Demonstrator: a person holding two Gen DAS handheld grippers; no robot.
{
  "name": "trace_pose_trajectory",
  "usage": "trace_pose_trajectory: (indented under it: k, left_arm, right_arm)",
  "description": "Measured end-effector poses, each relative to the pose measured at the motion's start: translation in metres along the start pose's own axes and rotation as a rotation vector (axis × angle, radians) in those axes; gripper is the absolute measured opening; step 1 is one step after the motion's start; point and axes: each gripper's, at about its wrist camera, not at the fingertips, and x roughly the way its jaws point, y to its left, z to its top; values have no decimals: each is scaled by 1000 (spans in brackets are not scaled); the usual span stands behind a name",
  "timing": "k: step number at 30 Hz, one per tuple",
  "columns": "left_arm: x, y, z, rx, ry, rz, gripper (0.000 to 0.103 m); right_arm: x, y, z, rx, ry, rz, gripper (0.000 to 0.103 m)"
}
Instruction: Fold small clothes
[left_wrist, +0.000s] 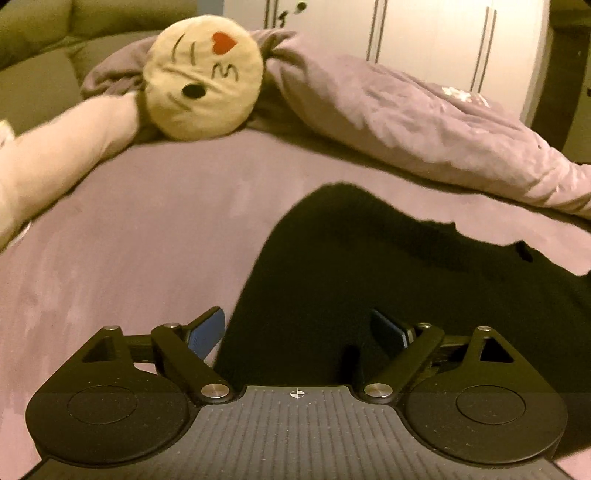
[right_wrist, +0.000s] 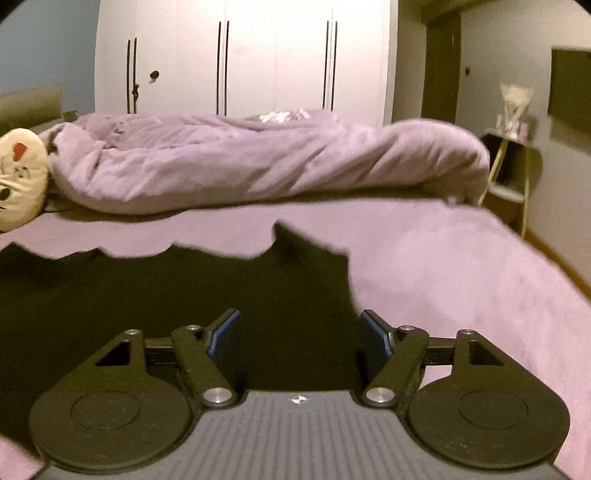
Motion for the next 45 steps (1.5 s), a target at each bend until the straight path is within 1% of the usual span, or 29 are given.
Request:
trace_pose_trajectory:
  k: [3, 8, 9, 10, 11, 12, 13, 14, 15, 17, 18, 19, 21, 24, 27, 28, 29, 30, 31, 32, 34, 35, 36, 37, 38, 39, 40, 42, 45]
  left_arm:
    - [23, -4, 21, 20, -22, -9, 95]
    - [65, -16, 40, 50, 20, -45, 95]
    - [74, -19, 42, 61, 36, -49, 91]
    - [80, -22, 42, 70, 49, -55, 82]
    - [88, -24, 42, 75, 68, -67, 75]
    - [94, -25, 43, 78, 83, -63, 56]
    - [98, -26, 43, 78, 91, -60, 50]
    - [101, -26, 43, 74, 92, -69, 45]
    - [101, -26, 43, 73, 83, -84, 32]
    - [96, -26, 46, 67, 54, -98, 26]
    - [92, -24, 49, 60, 32, -97, 17]
    - [89, -21, 53, 42, 9, -104, 15]
    - [81, -15, 61, -4, -36, -117, 14]
    - [73, -16, 72, -28, -107, -100, 14]
    - [76, -24, 76, -33, -136, -47, 17]
    - [82, -28, 75, -15, -124, -30, 23]
    - [87, -33, 72, 10, -109, 10, 27]
    - [88, -36, 69, 29, -103, 50, 25]
    - [86, -39, 65, 45, -103, 73, 30]
    - [81, -39, 61, 47, -110, 66, 34]
    - [67, -41, 53, 45, -136, 48, 55]
    - [57, -45, 47, 39, -157, 44, 58]
    - [49, -49, 42, 35, -174, 26, 65]
    - [43, -57, 35, 37, -183, -13, 79]
    - [40, -66, 28, 47, -175, -47, 86]
    - [41, -74, 22, 55, -166, -64, 93]
    - [42, -83, 15, 68, -151, -76, 93]
    - [52, -97, 0, 107, -100, -85, 94]
    - [75, -97, -19, 162, -3, -30, 93]
  right_arm:
    - [30, -1, 23, -64, -17, -15, 74]
    - [93, 5, 45, -157, 67, -44, 75]
    - [103, 6, 46, -175, 87, -32, 74]
    - [110, 9, 46, -199, 96, -20, 68]
    - [116, 14, 46, -234, 102, -6, 58]
    - [120, 18, 45, -266, 110, 0, 29]
    - [124, 24, 43, -301, 120, -3, 10]
    - [127, 28, 42, -320, 131, 13, 10]
    - [127, 31, 42, -328, 127, 22, 10]
    - [120, 34, 41, -350, 81, 8, 9]
    - [115, 34, 44, -345, 45, 6, 9]
    - [109, 33, 48, -335, 15, -5, 8]
    - [104, 28, 60, -297, -41, -32, 8]
    - [103, 22, 75, -241, -77, -80, 8]
    - [115, 23, 77, -232, -68, -136, 9]
    - [121, 23, 75, -233, -58, -152, 13]
    - [127, 24, 72, -228, -40, -176, 18]
    - [133, 23, 68, -217, -16, -191, 21]
    - [134, 21, 67, -197, -3, -207, 21]
    - [129, 19, 66, -167, -8, -213, 21]
    - [111, 17, 62, -94, -33, -153, 26]
    - [99, 20, 58, -62, -46, -94, 28]
    - [88, 25, 52, -41, -59, -38, 32]
    - [78, 32, 46, -18, -73, 16, 41]
    - [71, 40, 40, -2, -77, 79, 47]
    - [65, 51, 32, 8, -77, 138, 55]
    - [62, 59, 25, 19, -80, 169, 61]
    - [63, 74, 13, -8, -72, 184, 62]
    - [75, 80, -2, -94, -29, 103, 65]
